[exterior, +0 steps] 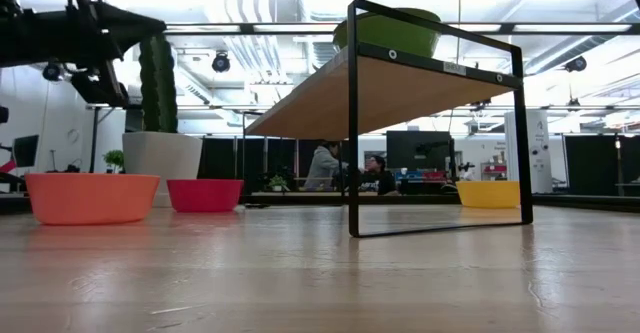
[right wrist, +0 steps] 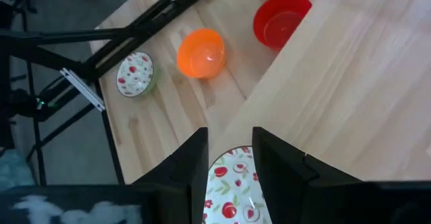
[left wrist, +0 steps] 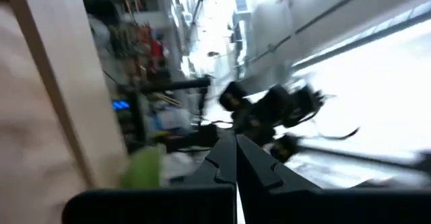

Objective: Pick & Place Mini bowls
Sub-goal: Stack the white patterned bowl on the white patterned bowl on the shelf

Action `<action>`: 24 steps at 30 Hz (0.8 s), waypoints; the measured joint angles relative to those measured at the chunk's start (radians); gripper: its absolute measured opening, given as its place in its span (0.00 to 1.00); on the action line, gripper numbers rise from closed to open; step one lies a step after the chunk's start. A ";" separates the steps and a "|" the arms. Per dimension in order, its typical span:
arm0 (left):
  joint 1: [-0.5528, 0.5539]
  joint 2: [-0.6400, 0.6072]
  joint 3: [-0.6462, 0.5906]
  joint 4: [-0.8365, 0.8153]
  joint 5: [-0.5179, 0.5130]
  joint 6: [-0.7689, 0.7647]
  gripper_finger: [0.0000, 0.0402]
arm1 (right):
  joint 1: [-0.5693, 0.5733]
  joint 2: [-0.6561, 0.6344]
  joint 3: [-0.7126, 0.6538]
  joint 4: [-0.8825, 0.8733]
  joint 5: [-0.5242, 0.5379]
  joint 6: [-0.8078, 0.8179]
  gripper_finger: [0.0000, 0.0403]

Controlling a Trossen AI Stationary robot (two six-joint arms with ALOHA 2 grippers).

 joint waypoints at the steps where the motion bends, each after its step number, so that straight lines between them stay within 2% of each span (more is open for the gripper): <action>1: 0.000 0.000 0.000 0.004 0.003 -0.048 0.00 | 0.004 0.000 -0.001 -0.001 0.000 0.000 0.27; 4: 0.000 0.000 0.000 0.003 0.011 -0.100 0.00 | 0.018 0.000 -0.002 -0.003 0.000 -0.004 0.26; 9: 0.000 0.002 0.024 0.001 0.065 -0.070 0.00 | 0.032 -0.001 -0.002 -0.003 0.013 -0.068 0.23; 13: -0.001 0.023 0.106 0.002 0.103 0.009 0.04 | 0.031 -0.002 -0.003 -0.006 0.027 -0.067 0.20; 17: -0.001 0.081 0.221 -0.018 0.139 0.086 0.13 | 0.034 -0.002 -0.003 -0.006 0.026 -0.064 0.17; 20: -0.001 0.140 0.317 -0.124 0.173 0.134 0.21 | 0.038 -0.002 -0.003 -0.006 0.026 -0.077 0.16; 24: -0.002 0.235 0.462 -0.372 0.271 0.156 0.29 | 0.044 -0.007 -0.004 -0.007 0.019 -0.108 0.14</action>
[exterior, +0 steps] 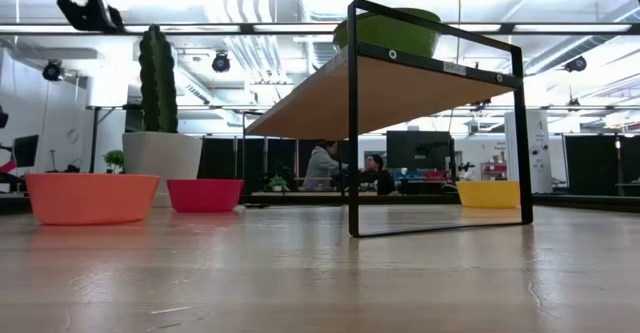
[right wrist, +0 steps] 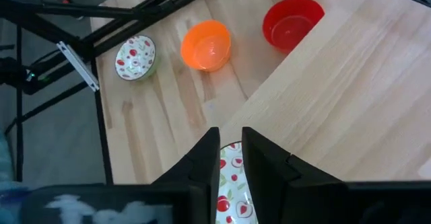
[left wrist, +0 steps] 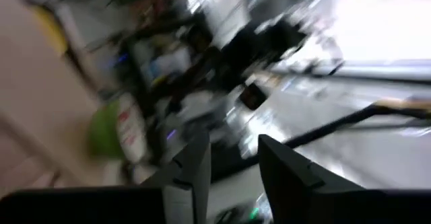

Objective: Pick & Place Mini bowls
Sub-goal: Stack the white patterned bowl on the white patterned bowl on the shelf

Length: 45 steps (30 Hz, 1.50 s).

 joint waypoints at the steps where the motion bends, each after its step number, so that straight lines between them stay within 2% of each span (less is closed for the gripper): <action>1: -0.001 0.024 0.038 -0.060 0.031 0.016 0.31 | 0.004 -0.002 0.000 0.000 0.000 -0.006 0.14; 7: -0.027 0.170 0.268 -0.371 0.162 0.158 0.32 | 0.033 -0.012 0.000 0.000 0.004 -0.009 0.11; 12: -0.077 0.284 0.422 -0.640 0.209 0.269 0.32 | 0.058 -0.016 0.000 0.000 0.005 -0.005 0.11; 15: -0.122 0.350 0.470 -0.781 0.210 0.286 0.32 | 0.074 -0.016 0.000 -0.002 0.004 -0.005 0.11; 23: -0.290 0.501 0.475 -0.871 0.208 0.213 0.32 | 0.091 -0.017 0.000 -0.002 0.004 0.002 0.11; 34: -0.543 0.702 0.470 -1.038 0.114 0.151 0.32 | 0.089 -0.017 0.000 -0.003 0.005 0.002 0.11; 45: -0.632 0.851 0.452 -1.037 0.116 0.165 0.32 | 0.090 -0.017 0.000 -0.001 0.005 0.003 0.11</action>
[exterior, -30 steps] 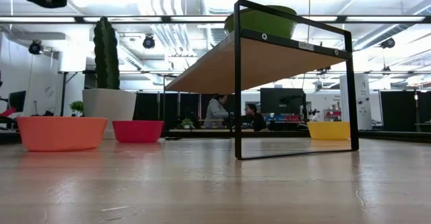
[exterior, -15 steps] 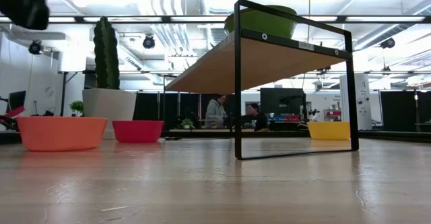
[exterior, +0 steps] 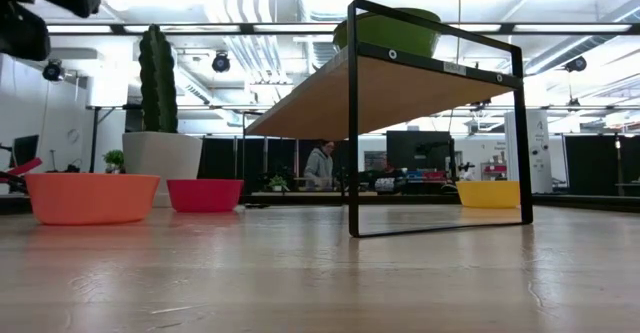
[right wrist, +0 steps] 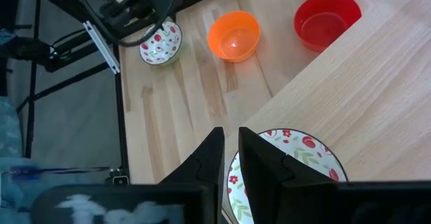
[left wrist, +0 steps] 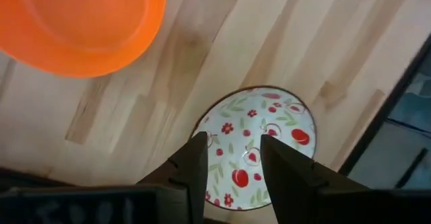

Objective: Pick & Place Mini bowls
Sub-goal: Stack the white patterned bowl on the white patterned bowl on the shelf

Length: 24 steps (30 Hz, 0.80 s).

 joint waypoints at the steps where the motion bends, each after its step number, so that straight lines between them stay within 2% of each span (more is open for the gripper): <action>1: -0.002 0.012 -0.007 0.002 0.005 0.001 0.32 | 0.001 0.000 0.000 0.000 0.000 0.003 0.11; 9: -0.017 0.067 -0.088 0.016 0.024 0.010 0.32 | 0.003 0.000 0.000 0.000 0.000 0.007 0.11; 16: -0.031 0.071 -0.133 0.087 0.059 -0.013 0.32 | 0.004 0.000 0.000 0.001 0.000 0.018 0.11; 24: -0.039 0.073 -0.165 0.092 0.047 -0.017 0.32 | 0.007 0.000 0.000 0.001 0.000 0.017 0.11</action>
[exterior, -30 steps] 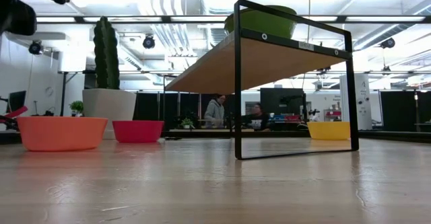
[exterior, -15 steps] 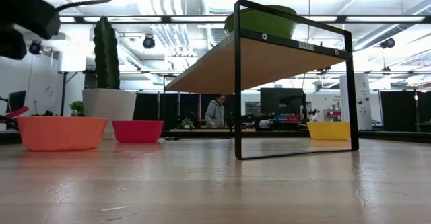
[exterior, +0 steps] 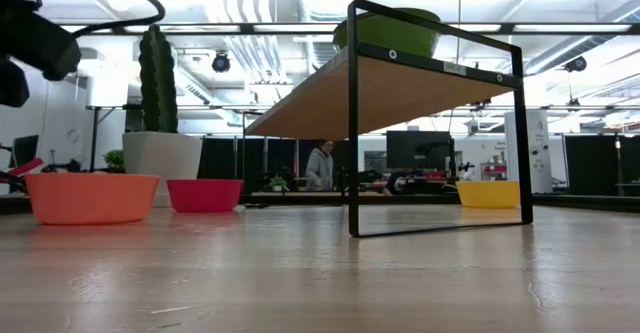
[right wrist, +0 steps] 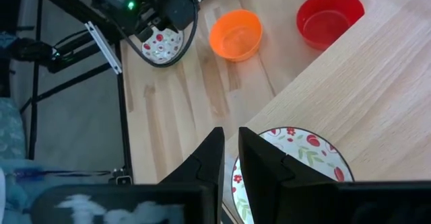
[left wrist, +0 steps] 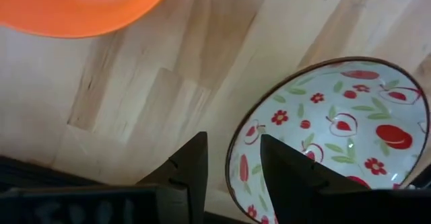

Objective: Pick & Place Mini bowls
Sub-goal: Stack the white patterned bowl on the white patterned bowl on the shelf

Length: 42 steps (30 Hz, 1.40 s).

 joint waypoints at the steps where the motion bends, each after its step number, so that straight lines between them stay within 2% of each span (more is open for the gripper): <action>1: 0.000 0.000 -0.004 0.003 0.000 -0.001 0.32 | 0.001 0.000 0.000 0.000 0.000 -0.001 0.11; 15: -0.001 -0.001 -0.099 0.104 0.028 -0.055 0.30 | 0.001 0.000 -0.002 0.001 0.001 -0.003 0.11; 26: -0.001 -0.007 -0.122 0.176 0.054 -0.057 0.03 | 0.001 0.000 -0.002 0.001 0.002 -0.009 0.11; 33: 0.000 -0.034 -0.100 0.181 0.015 -0.077 0.01 | 0.000 0.000 -0.002 0.002 0.027 -0.009 0.11; 42: 0.002 -0.142 -0.012 0.180 -0.042 -0.133 0.01 | 0.001 -0.006 -0.002 0.002 0.029 -0.003 0.11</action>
